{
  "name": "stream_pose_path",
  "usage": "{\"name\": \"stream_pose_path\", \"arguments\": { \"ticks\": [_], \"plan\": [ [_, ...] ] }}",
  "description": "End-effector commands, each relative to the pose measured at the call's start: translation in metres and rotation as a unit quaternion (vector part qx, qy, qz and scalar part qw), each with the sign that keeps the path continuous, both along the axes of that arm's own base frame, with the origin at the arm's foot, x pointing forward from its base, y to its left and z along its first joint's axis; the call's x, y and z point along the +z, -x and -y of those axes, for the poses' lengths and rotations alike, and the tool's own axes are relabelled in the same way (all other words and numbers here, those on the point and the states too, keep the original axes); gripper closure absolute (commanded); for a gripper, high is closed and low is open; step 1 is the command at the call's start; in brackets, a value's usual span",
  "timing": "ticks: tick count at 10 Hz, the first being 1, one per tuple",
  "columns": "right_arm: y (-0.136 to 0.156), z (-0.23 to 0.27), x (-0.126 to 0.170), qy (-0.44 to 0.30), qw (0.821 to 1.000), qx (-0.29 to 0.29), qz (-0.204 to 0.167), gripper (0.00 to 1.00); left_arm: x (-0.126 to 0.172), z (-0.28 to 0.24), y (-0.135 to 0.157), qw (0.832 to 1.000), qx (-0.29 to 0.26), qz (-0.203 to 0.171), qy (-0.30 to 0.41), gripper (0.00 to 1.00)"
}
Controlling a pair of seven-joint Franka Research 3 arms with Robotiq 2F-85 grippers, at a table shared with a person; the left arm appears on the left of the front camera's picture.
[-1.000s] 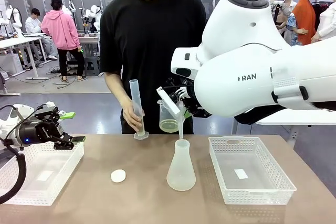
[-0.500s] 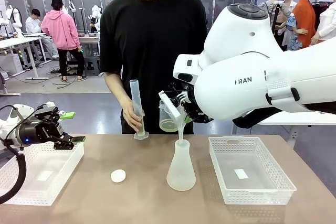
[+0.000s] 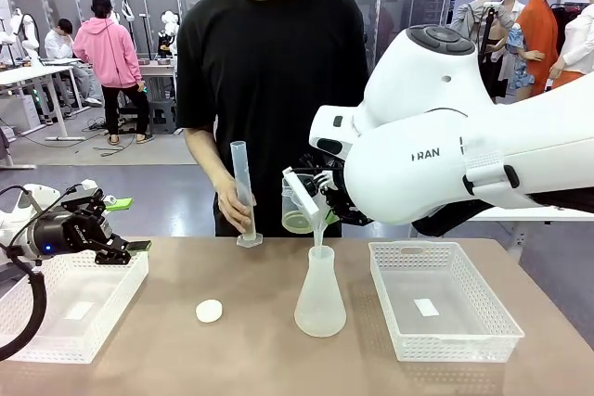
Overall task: Prepare the solutions needed for the experiment.
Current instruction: Pick up the Plastic Funnel and insert it into the Big flask.
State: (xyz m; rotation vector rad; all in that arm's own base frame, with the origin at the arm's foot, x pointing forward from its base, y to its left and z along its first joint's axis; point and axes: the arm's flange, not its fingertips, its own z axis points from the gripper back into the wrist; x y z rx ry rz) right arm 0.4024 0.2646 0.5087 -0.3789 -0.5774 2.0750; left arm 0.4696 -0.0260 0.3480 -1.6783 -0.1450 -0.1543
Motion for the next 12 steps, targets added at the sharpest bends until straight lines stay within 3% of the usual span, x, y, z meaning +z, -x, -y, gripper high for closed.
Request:
{"name": "stream_pose_path", "arguments": {
  "ticks": [1, 12],
  "plan": [
    [0.001, 0.002, -0.010, -0.018, 1.000, 0.001, -0.003, 0.95, 0.001, 0.001, -0.001, 1.000, 0.005, 0.002, 0.005, 0.00],
    [0.011, 0.007, -0.047, -0.031, 0.999, -0.023, -0.030, 0.95, 0.001, 0.001, -0.001, 1.000, 0.005, 0.002, 0.005, 0.00]
  ]
}}
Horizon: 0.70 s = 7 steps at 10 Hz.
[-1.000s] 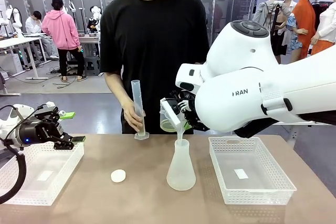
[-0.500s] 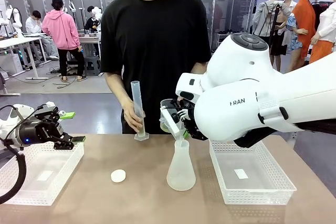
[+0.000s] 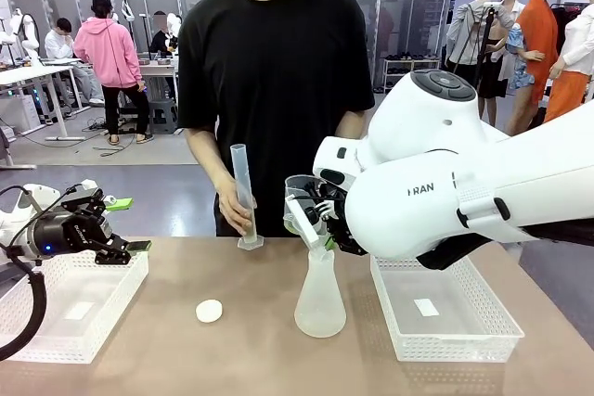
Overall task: Prepare the solutions needed for the experiment.
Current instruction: Pick up the Plastic Funnel and insert it into the Big flask.
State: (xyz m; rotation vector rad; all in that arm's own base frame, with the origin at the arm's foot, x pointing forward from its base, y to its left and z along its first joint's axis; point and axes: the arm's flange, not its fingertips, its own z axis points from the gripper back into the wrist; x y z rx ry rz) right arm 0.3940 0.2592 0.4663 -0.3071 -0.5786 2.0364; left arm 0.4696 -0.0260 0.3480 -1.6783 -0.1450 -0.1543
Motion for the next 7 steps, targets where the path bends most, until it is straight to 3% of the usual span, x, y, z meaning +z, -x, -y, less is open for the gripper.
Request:
{"name": "stream_pose_path", "arguments": {
  "ticks": [1, 2, 3, 4, 5, 6, 7],
  "plan": [
    [0.0037, 0.0026, -0.0049, -0.008, 1.000, -0.013, -0.005, 0.95, 0.0012, 0.0011, -0.0008, 1.000, 0.005, 0.002, 0.005, 0.00],
    [0.0046, 0.0028, -0.0050, -0.011, 1.000, -0.013, -0.005, 0.95, 0.0012, 0.0011, -0.0008, 1.000, 0.005, 0.002, 0.005, 0.00],
    [0.0051, 0.0027, -0.0064, -0.014, 1.000, -0.012, -0.010, 0.81, 0.0012, 0.0011, -0.0008, 1.000, 0.005, 0.002, 0.005, 0.00],
    [0.0063, 0.0021, -0.0064, -0.015, 1.000, -0.011, -0.008, 0.75, 0.0012, 0.0011, -0.0008, 1.000, 0.005, 0.002, 0.005, 0.00],
    [0.0069, 0.0022, -0.0060, -0.015, 1.000, -0.013, -0.007, 0.61, 0.0012, 0.0011, -0.0008, 1.000, 0.005, 0.002, 0.005, 0.00],
    [0.0076, 0.0025, -0.0051, -0.015, 1.000, -0.013, -0.007, 0.55, 0.0012, 0.0011, -0.0008, 1.000, 0.005, 0.002, 0.005, 0.00],
    [0.0080, 0.0028, -0.0052, -0.016, 1.000, -0.013, -0.011, 0.41, 0.0012, 0.0011, -0.0008, 1.000, 0.005, 0.002, 0.005, 0.00]
  ]
}}
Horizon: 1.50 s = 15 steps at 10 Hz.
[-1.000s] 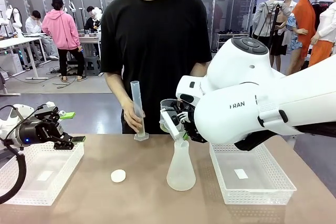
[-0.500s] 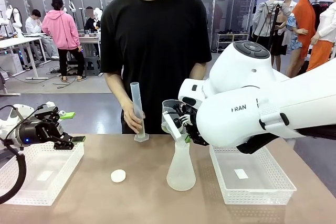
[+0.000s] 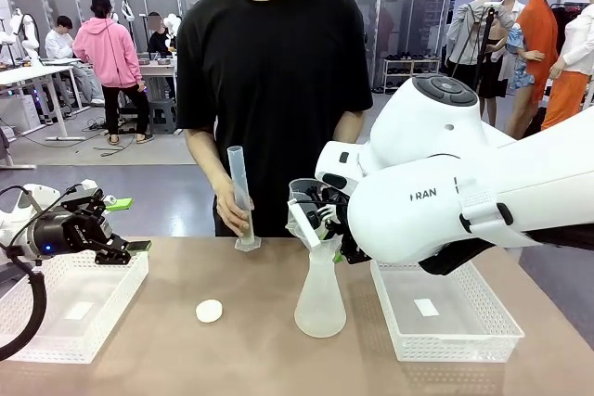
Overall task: Prepare the solutions needed for the experiment.
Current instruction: Pick up the Plastic Funnel and insert it into the Big flask, then once the solution is in the Big flask , pick up the Plastic Funnel and place it back into the right Organizing basket.
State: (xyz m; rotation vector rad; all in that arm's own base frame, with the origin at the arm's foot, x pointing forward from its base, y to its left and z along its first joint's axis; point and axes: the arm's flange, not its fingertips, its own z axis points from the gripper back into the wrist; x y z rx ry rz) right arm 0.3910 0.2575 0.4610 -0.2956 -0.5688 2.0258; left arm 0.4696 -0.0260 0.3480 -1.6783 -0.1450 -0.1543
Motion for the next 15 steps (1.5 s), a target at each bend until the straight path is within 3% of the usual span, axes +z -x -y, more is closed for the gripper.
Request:
{"name": "stream_pose_path", "arguments": {
  "ticks": [1, 2, 3, 15],
  "plan": [
    [0.0053, 0.0016, 0.0000, -0.012, 1.000, -0.008, -0.008, 0.35, 0.0012, 0.0011, -0.0008, 1.000, 0.005, 0.002, 0.005, 0.00],
    [0.0050, 0.0020, 0.0009, 0.001, 1.000, -0.010, -0.013, 0.21, 0.0012, 0.0011, -0.0008, 1.000, 0.005, 0.002, 0.005, 0.00],
    [0.0001, 0.0000, -0.0003, 0.000, 1.000, -0.001, -0.001, 0.21, 0.0012, 0.0011, -0.0008, 1.000, 0.005, 0.002, 0.005, 0.00],
    [0.0001, 0.0000, -0.0003, 0.000, 1.000, -0.001, -0.001, 0.21, 0.0012, 0.0011, -0.0008, 1.000, 0.005, 0.002, 0.005, 0.00]
  ]
}}
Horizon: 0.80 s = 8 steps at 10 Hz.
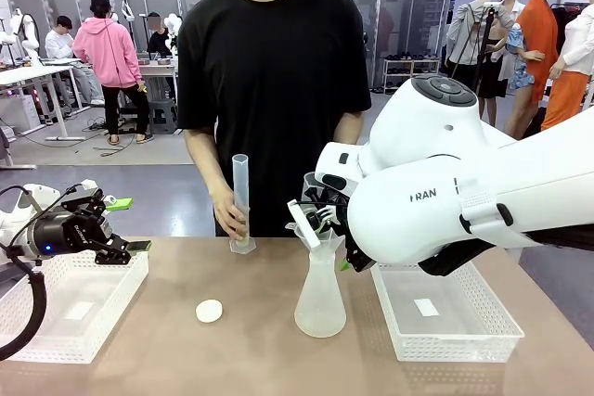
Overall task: Prepare the solutions needed for the experiment.
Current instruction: Once the solution is in the Big flask , pick up the Plastic Funnel and place it back into the right Organizing basket.
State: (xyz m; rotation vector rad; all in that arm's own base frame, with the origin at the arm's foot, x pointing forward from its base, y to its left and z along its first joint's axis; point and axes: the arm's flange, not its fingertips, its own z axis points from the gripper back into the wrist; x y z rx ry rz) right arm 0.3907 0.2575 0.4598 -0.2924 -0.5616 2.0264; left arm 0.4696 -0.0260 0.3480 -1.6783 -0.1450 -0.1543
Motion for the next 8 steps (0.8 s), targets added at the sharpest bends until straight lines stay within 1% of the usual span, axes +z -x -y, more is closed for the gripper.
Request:
{"name": "stream_pose_path", "arguments": {
  "ticks": [1, 2, 3, 4, 5, 6, 7, 8],
  "plan": [
    [0.000, 0.000, 0.000, 0.000, 1.000, 0.000, 0.000, 0.20, 0.001, 0.001, -0.001, 1.000, 0.005, 0.002, 0.005, 0.00],
    [0.013, -0.005, 0.009, 0.012, 1.000, 0.021, 0.004, 0.20, 0.001, 0.001, -0.001, 1.000, 0.005, 0.002, 0.005, 0.00],
    [0.021, -0.004, 0.021, 0.020, 0.999, 0.021, 0.015, 0.20, 0.001, 0.001, -0.001, 1.000, 0.005, 0.002, 0.005, 0.00],
    [0.031, 0.001, 0.039, 0.024, 0.999, 0.001, 0.035, 0.20, 0.001, 0.001, -0.001, 1.000, 0.005, 0.002, 0.005, 0.00],
    [0.035, 0.004, 0.047, 0.017, 0.999, 0.001, 0.038, 0.20, 0.001, 0.001, -0.001, 1.000, 0.005, 0.002, 0.005, 0.00],
    [0.036, 0.009, 0.052, 0.019, 0.999, -0.006, 0.031, 0.20, 0.001, 0.001, -0.001, 1.000, 0.005, 0.002, 0.005, 0.00],
    [0.036, 0.017, 0.057, 0.003, 0.999, -0.025, 0.028, 0.20, 0.001, 0.001, -0.001, 1.000, 0.005, 0.002, 0.005, 0.00],
    [0.036, 0.029, 0.060, -0.031, 0.998, -0.052, 0.012, 0.20, 0.001, 0.001, -0.001, 1.000, 0.005, 0.002, 0.005, 0.00]
  ]
}}
